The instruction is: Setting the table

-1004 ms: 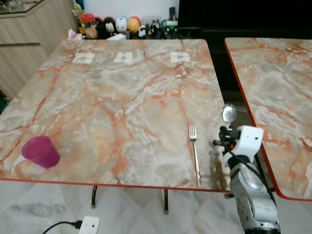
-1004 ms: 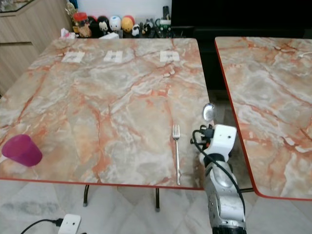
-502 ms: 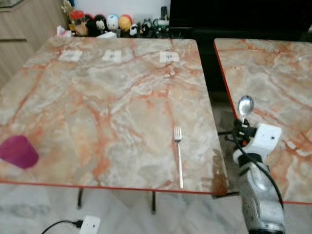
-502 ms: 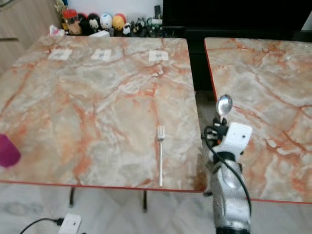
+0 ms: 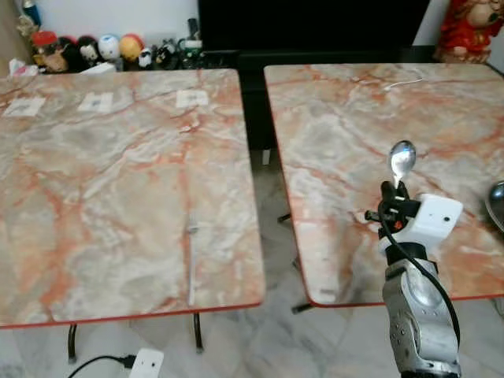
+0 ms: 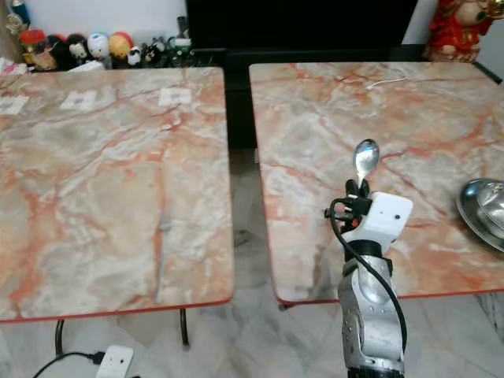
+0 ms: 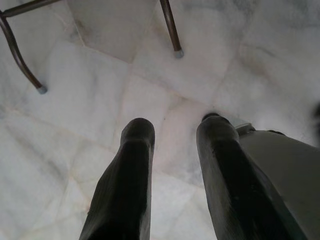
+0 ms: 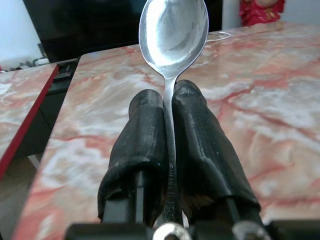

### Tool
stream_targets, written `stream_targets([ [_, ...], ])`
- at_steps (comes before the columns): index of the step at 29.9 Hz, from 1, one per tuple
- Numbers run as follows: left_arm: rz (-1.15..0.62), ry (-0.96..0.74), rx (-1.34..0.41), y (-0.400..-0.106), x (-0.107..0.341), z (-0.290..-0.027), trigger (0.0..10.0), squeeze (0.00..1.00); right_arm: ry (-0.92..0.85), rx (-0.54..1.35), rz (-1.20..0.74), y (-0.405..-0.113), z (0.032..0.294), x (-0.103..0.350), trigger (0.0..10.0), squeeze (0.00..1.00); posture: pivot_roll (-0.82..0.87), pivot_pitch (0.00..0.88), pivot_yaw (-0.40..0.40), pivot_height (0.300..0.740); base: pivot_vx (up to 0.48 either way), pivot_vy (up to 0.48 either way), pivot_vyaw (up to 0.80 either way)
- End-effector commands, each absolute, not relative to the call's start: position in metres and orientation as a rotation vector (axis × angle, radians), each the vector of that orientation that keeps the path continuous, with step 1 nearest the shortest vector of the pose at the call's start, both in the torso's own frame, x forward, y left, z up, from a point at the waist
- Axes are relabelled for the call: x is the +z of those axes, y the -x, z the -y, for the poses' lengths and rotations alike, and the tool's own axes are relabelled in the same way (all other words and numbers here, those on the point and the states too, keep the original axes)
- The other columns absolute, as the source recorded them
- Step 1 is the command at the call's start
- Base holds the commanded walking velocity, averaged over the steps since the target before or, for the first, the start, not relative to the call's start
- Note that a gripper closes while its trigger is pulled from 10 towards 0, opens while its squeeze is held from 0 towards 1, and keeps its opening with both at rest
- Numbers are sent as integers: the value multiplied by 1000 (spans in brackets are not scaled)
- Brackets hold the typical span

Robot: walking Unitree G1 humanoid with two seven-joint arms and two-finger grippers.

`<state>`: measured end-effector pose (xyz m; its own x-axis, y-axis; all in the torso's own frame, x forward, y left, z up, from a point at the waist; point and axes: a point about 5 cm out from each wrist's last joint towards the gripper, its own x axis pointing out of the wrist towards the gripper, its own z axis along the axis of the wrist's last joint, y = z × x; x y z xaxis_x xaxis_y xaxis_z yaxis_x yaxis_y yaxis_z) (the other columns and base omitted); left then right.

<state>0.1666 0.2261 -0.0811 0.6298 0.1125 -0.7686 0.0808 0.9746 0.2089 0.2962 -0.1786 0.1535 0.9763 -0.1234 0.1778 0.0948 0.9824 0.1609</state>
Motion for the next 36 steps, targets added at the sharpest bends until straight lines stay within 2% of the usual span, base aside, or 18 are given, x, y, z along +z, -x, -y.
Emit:
stream_targets([
  [1,-933,-222,15,-158,-86,-223,10000,0,-142,-119,207,-294,184,157,10000,0,-93,99,26,740,0,-446,0],
  [8,-932,-223,15,-158,-86,-223,10000,0,-131,-129,220,-295,187,161,10000,0,-98,100,29,740,0,-446,0],
  [25,-932,-228,11,-158,-86,-223,10000,0,-84,-233,239,-290,216,166,10000,0,-104,107,34,740,0,-444,0],
  [29,-934,-224,20,-158,-86,-224,10000,0,-62,-257,246,-289,225,170,10000,0,-107,108,37,740,0,0,0],
  [31,-934,-225,18,-159,-86,-223,10000,0,-29,-294,220,-292,242,172,10000,0,-112,107,38,740,0,0,0],
  [36,-933,-222,15,-160,-86,-221,10000,0,-6,-277,166,-300,251,170,10000,0,-111,106,37,740,0,0,0],
])
